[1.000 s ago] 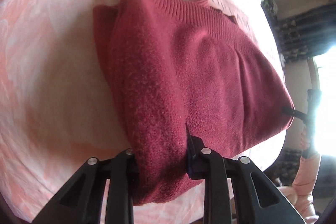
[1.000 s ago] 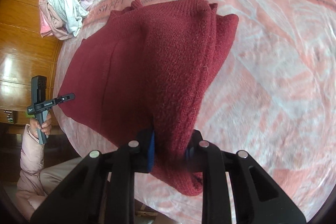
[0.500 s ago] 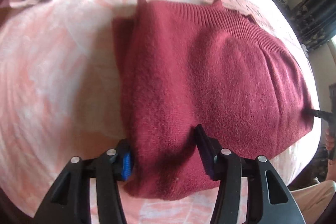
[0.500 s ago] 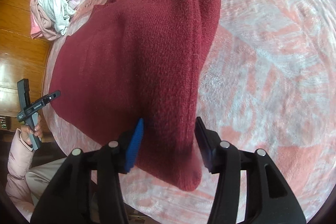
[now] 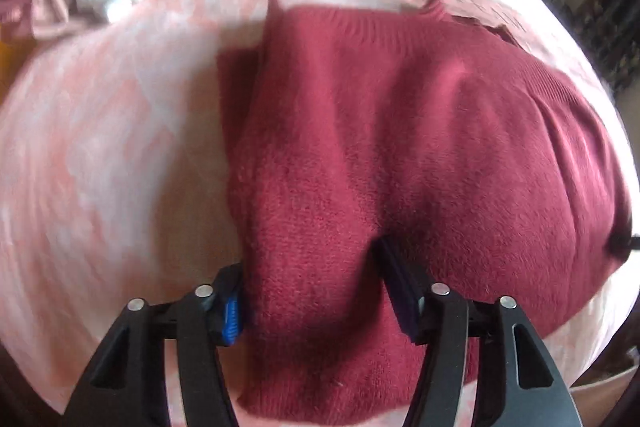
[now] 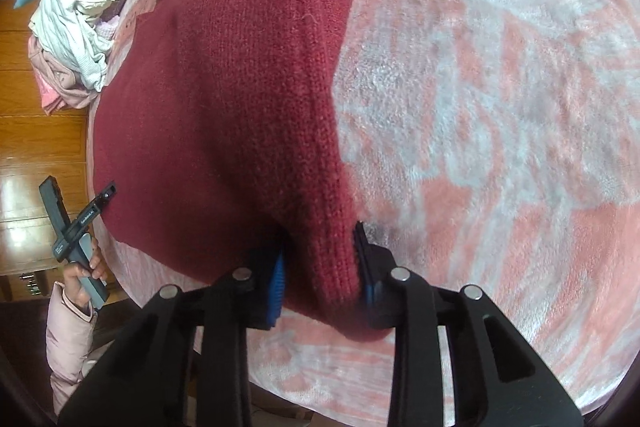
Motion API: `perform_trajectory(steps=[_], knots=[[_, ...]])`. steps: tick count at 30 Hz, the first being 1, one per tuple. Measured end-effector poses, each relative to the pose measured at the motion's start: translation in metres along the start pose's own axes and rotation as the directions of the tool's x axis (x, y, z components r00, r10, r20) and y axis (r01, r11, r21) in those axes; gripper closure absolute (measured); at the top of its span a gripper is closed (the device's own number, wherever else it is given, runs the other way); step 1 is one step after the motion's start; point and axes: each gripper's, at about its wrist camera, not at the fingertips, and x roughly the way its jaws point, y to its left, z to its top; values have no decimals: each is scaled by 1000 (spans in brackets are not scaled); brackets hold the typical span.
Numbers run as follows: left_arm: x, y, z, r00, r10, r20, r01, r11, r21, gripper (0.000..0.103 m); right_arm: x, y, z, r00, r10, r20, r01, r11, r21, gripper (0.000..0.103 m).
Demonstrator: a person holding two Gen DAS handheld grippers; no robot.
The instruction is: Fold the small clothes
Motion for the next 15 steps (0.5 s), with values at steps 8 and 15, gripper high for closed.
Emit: perform_trajectory(steps=[8,15], knots=[[-2,7,0,1000,-24,16,24,1000,-5,36,-19,25,-1,999,-41,26,40,999,19,89],[-1,12,1,999,-39,-2,39,999,-10,33,-64,92,-4,988,-34,152,43,998,-54,90]])
